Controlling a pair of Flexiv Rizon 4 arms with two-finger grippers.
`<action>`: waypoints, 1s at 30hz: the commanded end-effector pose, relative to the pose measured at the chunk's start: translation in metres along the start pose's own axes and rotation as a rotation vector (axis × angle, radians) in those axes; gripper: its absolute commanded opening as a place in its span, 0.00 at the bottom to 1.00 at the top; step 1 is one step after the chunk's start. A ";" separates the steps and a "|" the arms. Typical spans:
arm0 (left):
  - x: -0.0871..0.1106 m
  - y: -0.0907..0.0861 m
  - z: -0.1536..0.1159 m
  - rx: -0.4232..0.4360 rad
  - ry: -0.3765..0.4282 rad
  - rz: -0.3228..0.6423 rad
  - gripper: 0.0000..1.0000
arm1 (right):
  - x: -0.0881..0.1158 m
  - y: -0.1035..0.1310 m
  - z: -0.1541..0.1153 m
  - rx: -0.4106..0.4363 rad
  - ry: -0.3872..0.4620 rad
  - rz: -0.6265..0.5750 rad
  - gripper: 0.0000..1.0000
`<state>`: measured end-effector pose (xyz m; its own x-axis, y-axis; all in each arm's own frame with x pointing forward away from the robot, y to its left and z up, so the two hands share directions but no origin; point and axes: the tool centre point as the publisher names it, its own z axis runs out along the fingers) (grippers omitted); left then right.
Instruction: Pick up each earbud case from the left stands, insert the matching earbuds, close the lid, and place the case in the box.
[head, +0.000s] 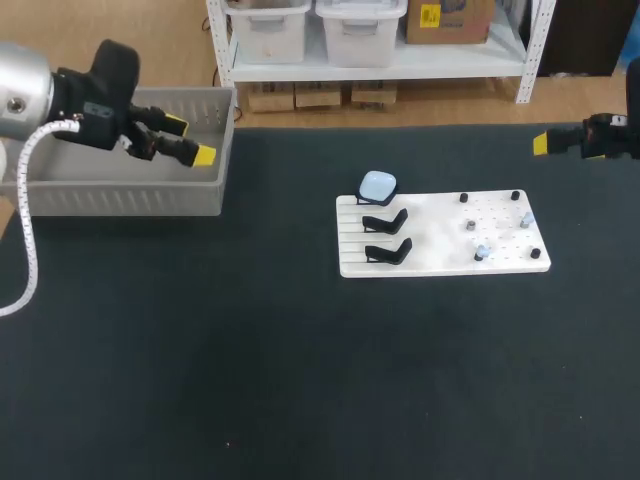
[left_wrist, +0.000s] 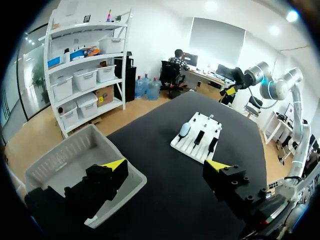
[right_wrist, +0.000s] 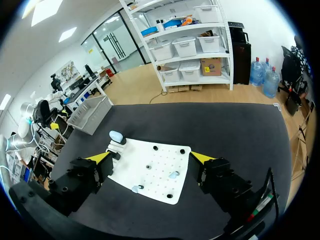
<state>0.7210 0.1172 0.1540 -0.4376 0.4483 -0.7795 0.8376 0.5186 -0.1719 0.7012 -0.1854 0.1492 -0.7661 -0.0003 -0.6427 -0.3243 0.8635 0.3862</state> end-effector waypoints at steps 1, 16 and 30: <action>0.008 -0.001 0.008 0.049 0.001 0.097 1.00 | 0.000 0.000 0.000 0.000 0.000 0.000 1.00; -0.011 0.014 0.064 0.189 0.006 0.340 1.00 | 0.000 0.000 0.000 0.000 0.000 0.000 1.00; -0.013 -0.006 0.109 0.270 -0.023 0.373 1.00 | 0.000 0.000 0.000 0.000 0.000 0.000 1.00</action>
<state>0.7540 0.0349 0.1066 -0.0885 0.5601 -0.8237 0.9925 0.1192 -0.0256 0.7012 -0.1855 0.1492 -0.7661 -0.0001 -0.6427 -0.3241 0.8636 0.3862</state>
